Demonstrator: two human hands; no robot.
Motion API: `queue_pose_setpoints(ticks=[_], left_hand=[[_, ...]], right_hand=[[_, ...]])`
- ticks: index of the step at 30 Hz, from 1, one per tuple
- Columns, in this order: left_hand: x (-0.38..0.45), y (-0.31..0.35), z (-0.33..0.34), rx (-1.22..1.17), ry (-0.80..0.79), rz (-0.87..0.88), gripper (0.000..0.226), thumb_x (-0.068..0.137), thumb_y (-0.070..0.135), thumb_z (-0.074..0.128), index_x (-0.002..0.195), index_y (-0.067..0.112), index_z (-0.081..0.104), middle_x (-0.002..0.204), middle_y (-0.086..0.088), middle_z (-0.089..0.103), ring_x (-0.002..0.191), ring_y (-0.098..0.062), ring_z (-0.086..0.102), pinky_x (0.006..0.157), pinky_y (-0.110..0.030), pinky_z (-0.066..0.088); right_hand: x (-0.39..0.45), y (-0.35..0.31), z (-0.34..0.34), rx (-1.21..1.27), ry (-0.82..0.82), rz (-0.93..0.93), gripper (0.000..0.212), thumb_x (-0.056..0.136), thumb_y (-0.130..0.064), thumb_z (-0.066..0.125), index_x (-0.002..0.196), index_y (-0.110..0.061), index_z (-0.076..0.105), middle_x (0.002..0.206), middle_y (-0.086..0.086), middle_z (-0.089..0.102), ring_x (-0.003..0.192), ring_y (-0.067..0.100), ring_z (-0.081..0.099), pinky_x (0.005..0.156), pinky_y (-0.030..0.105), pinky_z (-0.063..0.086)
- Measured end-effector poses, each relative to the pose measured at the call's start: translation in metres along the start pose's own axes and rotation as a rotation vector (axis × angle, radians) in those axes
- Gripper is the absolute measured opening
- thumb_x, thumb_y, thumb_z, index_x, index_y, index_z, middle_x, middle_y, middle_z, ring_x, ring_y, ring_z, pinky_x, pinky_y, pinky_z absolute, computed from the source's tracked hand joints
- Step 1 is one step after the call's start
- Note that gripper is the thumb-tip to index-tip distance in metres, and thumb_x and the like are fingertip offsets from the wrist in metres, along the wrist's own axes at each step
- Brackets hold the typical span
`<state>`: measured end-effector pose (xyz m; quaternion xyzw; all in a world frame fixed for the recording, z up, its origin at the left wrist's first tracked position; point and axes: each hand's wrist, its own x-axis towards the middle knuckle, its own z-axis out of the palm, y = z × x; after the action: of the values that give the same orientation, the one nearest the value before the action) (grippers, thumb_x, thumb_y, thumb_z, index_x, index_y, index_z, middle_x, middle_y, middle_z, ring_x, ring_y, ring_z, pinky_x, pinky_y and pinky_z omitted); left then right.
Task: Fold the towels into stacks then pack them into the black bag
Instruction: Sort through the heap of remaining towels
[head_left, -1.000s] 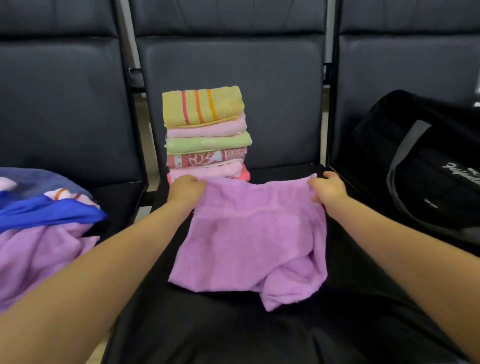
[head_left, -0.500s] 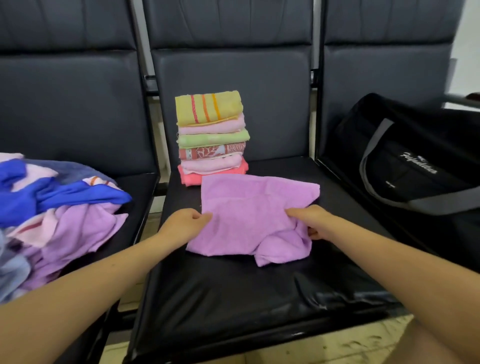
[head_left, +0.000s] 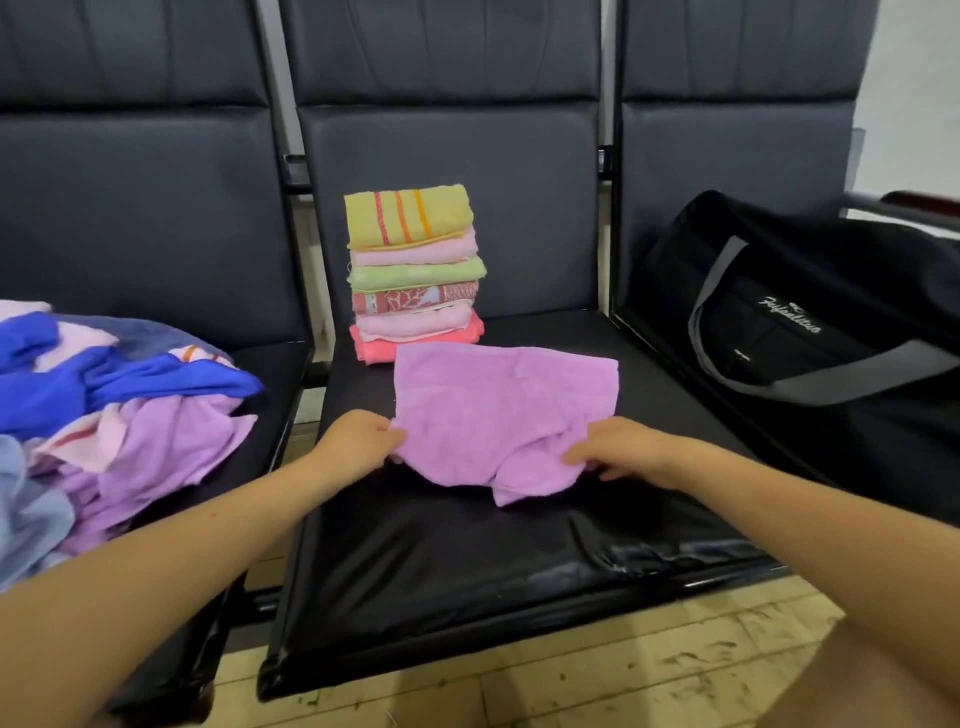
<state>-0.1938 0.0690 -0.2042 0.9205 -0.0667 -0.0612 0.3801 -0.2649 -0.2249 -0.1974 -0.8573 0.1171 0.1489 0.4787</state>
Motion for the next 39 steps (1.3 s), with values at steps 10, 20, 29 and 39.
queue_pose_setpoints(ticks=[10,20,29,39], left_hand=[[0.019,0.051,-0.033,-0.865,0.341,-0.099,0.025,0.097,0.019,0.035,0.082,0.013,0.054,0.058,-0.002,0.041,0.054,-0.013,0.037,0.055,-0.025,0.037],[0.048,0.015,0.011,-0.364,0.06,-0.214,0.041,0.099,0.04,0.043,0.102,0.004,0.062,0.092,-0.015,0.065,0.074,-0.025,0.058,0.07,-0.033,0.052],[0.008,0.001,0.05,0.276,0.154,0.243,0.043,0.082,0.055,0.063,0.072,0.014,0.056,0.071,0.003,0.061,0.066,-0.014,0.057,0.059,-0.028,0.04],[0.019,-0.006,0.055,0.532,0.036,0.425,0.021,0.089,0.043,0.059,0.101,0.026,0.061,0.099,0.004,0.045,0.097,-0.015,0.049,0.075,-0.032,0.046]], right_hand=[[0.031,-0.031,-0.056,0.793,0.579,-0.081,0.013,0.088,-0.014,0.06,0.098,-0.012,0.068,0.108,0.01,0.068,0.101,0.027,0.064,0.093,0.039,0.052],[0.066,0.015,-0.045,0.445,0.301,0.091,0.061,0.072,-0.039,0.08,0.115,0.001,0.064,0.112,0.016,0.068,0.099,0.028,0.066,0.087,0.038,0.054],[0.041,0.003,-0.037,-0.244,0.79,-0.238,0.037,0.078,-0.035,0.075,0.105,-0.014,0.059,0.101,0.003,0.055,0.088,0.02,0.055,0.073,0.028,0.039],[0.028,0.009,0.005,-0.642,-0.056,-0.29,0.022,0.082,-0.035,0.073,0.101,-0.025,0.068,0.084,-0.015,0.056,0.074,-0.001,0.051,0.071,0.014,0.039]])
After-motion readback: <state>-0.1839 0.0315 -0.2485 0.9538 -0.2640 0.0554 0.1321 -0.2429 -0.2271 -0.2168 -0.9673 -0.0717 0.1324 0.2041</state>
